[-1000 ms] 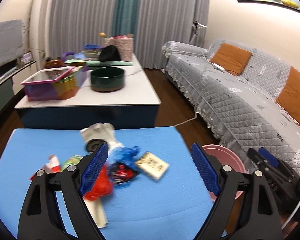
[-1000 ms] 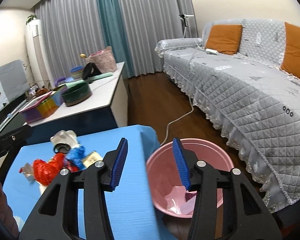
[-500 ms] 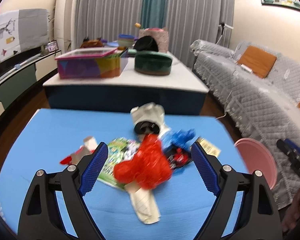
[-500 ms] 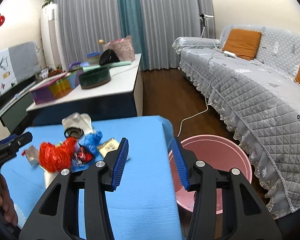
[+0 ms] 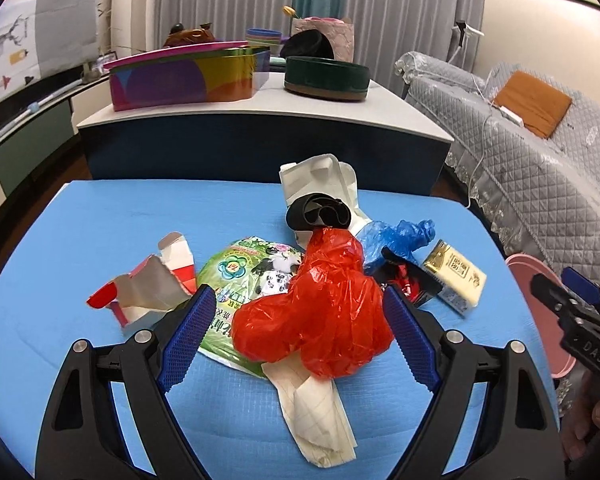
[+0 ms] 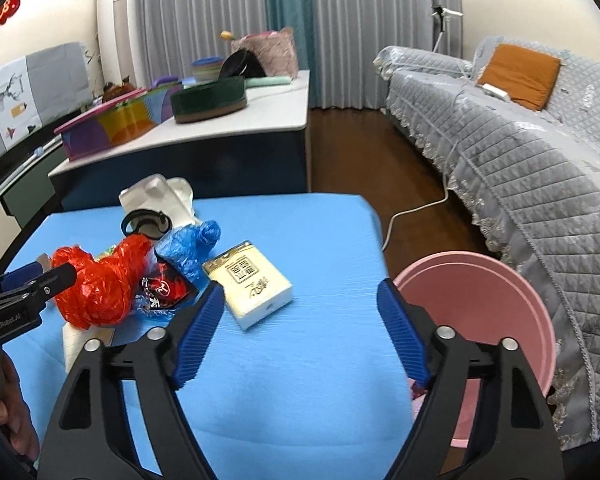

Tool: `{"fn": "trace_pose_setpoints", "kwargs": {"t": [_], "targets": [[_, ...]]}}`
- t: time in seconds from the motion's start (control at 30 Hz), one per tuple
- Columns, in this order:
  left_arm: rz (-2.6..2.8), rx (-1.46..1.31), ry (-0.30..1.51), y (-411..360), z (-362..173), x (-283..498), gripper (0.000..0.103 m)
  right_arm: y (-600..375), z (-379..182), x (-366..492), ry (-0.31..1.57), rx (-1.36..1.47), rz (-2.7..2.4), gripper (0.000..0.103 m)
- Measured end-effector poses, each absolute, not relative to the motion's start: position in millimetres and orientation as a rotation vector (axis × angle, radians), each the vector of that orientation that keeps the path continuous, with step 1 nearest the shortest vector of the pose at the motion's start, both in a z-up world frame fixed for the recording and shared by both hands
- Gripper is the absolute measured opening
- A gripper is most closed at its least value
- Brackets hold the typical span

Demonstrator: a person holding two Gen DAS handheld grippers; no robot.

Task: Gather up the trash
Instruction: 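Move both open tools back over the table trash, then grasp the tissue pack with the right tool while the left tool grasps the red bag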

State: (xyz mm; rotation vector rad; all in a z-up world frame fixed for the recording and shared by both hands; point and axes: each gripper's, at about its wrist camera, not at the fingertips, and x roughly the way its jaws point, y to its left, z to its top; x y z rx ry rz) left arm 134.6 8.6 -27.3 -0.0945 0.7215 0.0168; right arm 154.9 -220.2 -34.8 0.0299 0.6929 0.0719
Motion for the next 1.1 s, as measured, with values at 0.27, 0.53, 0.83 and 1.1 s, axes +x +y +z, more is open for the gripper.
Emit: {"fn": "trace_pose_setpoints", "kwargs": {"t": [0.27,0.53,0.83,1.1], "targets": [[-0.004,-0.101,0.759,7,-37,146,0.083,-205,-60,186,0.768,0.009,0.12,0.09],[-0.017,-0.141,0.785,10,-42,153,0.073,-197,-82,216,0.84,0.031,0.143,0.091],[-0.02,-0.154,0.78,12,-39,150,0.062,-184,-91,229,0.894,0.001,0.177,0.088],[-0.024,-0.143,0.77,9,-34,150,0.049,-181,-93,224,0.909,-0.022,0.205,0.061]]}}
